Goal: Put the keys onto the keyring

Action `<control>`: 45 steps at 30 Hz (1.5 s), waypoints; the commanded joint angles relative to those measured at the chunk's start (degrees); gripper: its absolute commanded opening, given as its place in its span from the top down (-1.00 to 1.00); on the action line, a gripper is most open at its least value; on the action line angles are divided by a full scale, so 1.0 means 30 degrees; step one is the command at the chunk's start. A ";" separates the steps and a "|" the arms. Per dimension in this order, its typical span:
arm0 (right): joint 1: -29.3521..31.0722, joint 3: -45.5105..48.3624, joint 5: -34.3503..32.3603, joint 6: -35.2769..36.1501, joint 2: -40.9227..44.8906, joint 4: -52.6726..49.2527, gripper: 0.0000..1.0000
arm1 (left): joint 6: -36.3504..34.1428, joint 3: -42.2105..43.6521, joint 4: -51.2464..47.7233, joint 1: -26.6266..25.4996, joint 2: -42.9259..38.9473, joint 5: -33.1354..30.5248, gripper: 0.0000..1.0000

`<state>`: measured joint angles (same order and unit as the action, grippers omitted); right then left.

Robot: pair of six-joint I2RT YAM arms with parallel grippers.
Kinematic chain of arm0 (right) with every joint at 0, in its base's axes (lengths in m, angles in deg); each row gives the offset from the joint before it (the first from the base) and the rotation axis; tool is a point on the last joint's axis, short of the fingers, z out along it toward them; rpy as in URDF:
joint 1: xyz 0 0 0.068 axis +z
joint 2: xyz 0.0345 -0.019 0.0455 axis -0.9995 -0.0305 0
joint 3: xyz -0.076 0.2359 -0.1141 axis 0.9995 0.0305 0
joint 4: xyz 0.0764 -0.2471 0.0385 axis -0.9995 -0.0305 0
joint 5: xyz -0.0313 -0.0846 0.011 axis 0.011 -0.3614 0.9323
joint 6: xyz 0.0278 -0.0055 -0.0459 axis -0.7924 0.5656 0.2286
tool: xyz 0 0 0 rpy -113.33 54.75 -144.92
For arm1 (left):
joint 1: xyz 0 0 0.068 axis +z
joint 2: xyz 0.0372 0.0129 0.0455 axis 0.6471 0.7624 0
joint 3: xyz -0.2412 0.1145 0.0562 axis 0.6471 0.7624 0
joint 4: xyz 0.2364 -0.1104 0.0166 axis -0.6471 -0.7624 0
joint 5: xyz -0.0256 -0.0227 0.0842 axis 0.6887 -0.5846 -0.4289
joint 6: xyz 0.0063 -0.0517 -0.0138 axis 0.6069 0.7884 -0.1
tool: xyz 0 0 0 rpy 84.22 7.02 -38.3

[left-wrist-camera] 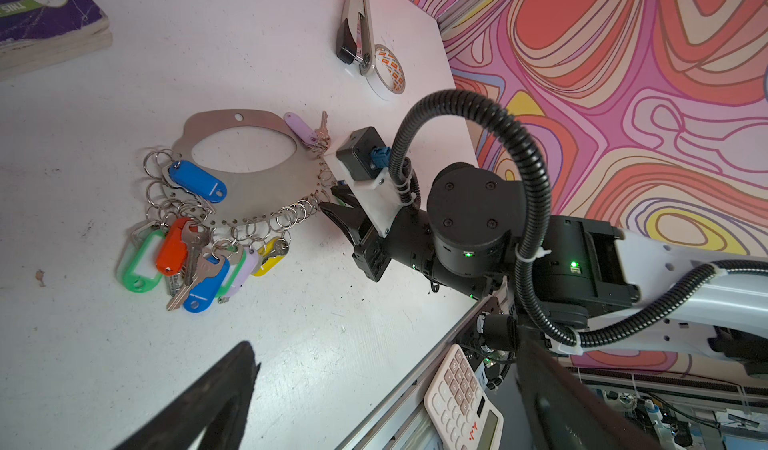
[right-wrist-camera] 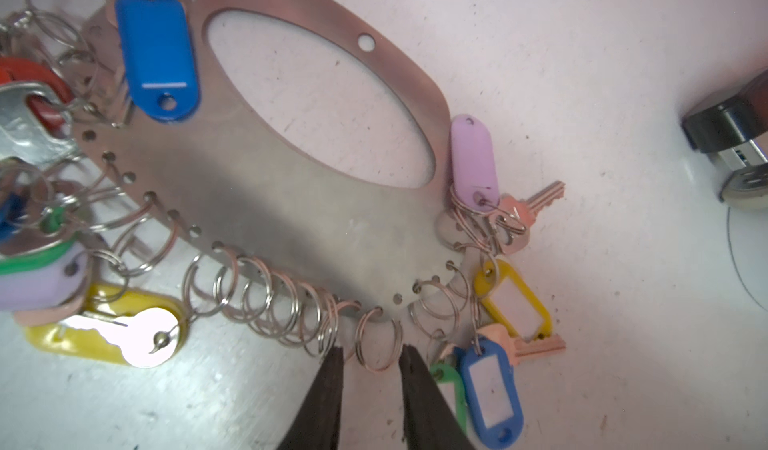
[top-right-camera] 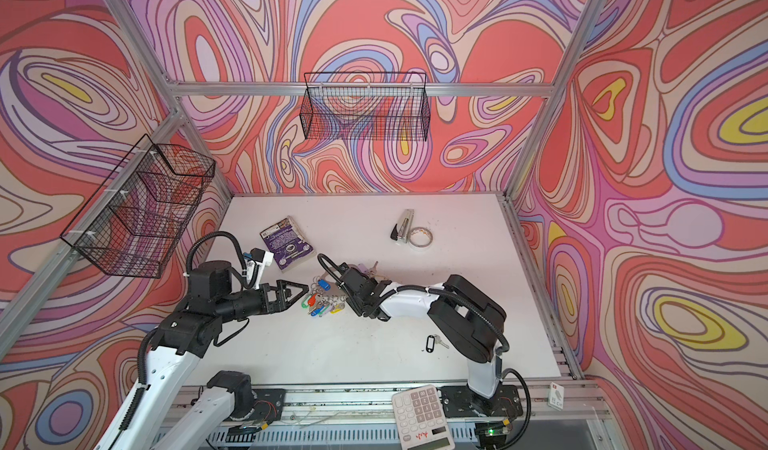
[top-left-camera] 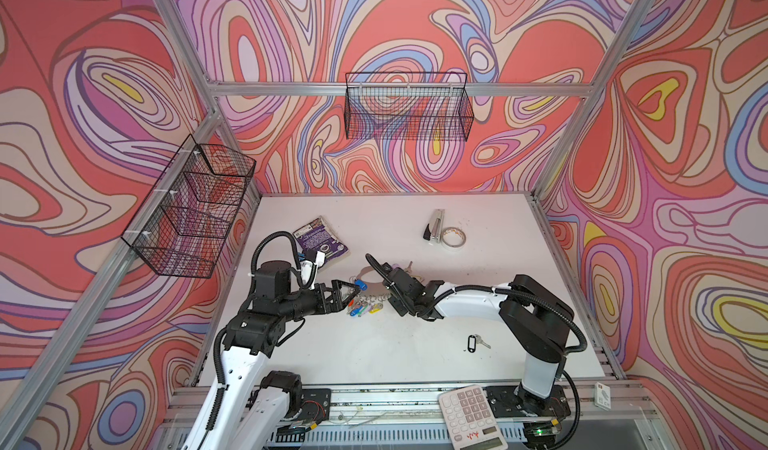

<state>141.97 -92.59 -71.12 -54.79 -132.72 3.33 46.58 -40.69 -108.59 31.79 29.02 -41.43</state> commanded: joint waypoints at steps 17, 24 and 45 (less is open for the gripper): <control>0.0121 -0.0779 -0.1435 0.0536 -0.1298 0.0236 0.63 | -0.0049 0.0266 0.0417 0.0120 -0.0394 0.0340 -1.00; 0.0125 -0.0604 -0.1207 0.0751 -0.1350 0.0916 0.81 | -0.0042 0.0272 0.0462 0.0122 -0.0412 0.0327 -1.00; 0.0132 0.0675 0.1836 -0.1981 0.2923 -0.2020 1.00 | 0.0660 0.0614 0.0890 0.0070 -0.1120 -0.0160 -1.00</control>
<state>141.97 -91.67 -67.89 -57.98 -127.87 0.73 47.37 -40.08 -107.36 31.79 26.31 -41.67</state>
